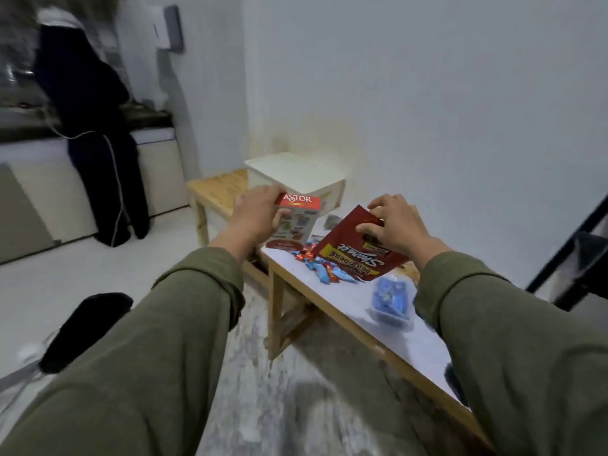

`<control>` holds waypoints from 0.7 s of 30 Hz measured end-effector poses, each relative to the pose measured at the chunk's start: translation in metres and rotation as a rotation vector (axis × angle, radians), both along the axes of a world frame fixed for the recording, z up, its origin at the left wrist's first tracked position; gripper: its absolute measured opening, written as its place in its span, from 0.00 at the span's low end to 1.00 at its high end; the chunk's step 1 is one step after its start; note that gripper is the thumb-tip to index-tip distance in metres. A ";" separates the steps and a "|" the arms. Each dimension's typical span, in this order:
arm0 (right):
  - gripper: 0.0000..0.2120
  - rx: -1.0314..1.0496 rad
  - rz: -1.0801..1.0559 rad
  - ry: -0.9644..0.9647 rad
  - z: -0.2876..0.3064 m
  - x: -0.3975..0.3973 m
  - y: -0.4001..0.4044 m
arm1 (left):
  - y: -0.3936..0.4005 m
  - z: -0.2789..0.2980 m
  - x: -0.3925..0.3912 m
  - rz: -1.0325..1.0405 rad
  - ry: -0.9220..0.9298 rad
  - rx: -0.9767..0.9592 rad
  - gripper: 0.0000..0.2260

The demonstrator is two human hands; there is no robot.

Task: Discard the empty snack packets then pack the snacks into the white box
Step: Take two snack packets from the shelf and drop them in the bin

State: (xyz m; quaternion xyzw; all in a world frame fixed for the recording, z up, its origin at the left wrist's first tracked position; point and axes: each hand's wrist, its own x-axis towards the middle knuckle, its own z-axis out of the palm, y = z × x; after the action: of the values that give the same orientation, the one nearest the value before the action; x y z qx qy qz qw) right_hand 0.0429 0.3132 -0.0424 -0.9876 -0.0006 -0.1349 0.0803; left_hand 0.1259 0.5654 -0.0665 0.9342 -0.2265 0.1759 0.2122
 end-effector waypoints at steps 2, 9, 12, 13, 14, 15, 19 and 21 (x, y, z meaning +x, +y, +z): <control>0.22 0.016 0.073 0.011 -0.004 0.036 0.027 | 0.033 -0.011 0.018 0.086 0.023 0.018 0.15; 0.23 0.064 0.373 0.059 -0.019 0.167 0.115 | 0.123 -0.039 0.072 0.401 0.071 0.000 0.18; 0.23 0.077 0.505 0.093 -0.025 0.220 0.155 | 0.157 -0.051 0.086 0.525 0.098 -0.052 0.17; 0.23 0.070 0.550 0.099 -0.027 0.235 0.170 | 0.168 -0.055 0.088 0.569 0.099 -0.069 0.17; 0.23 0.060 0.592 0.102 -0.029 0.248 0.185 | 0.180 -0.059 0.089 0.613 0.102 -0.089 0.17; 0.23 0.056 0.626 0.105 -0.031 0.260 0.201 | 0.192 -0.063 0.089 0.654 0.107 -0.105 0.17; 0.23 0.065 0.765 0.144 -0.049 0.297 0.265 | 0.241 -0.078 0.087 0.800 0.159 -0.122 0.16; 0.22 0.023 0.854 0.159 -0.060 0.319 0.301 | 0.269 -0.086 0.089 0.871 0.182 -0.128 0.16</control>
State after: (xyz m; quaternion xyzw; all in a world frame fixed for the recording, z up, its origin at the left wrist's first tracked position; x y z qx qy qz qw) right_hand 0.3620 0.6146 -0.1025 -0.9050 -0.4015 -0.0131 0.1398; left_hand 0.2152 0.8342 -0.1522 0.9391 0.2188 0.1796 0.1947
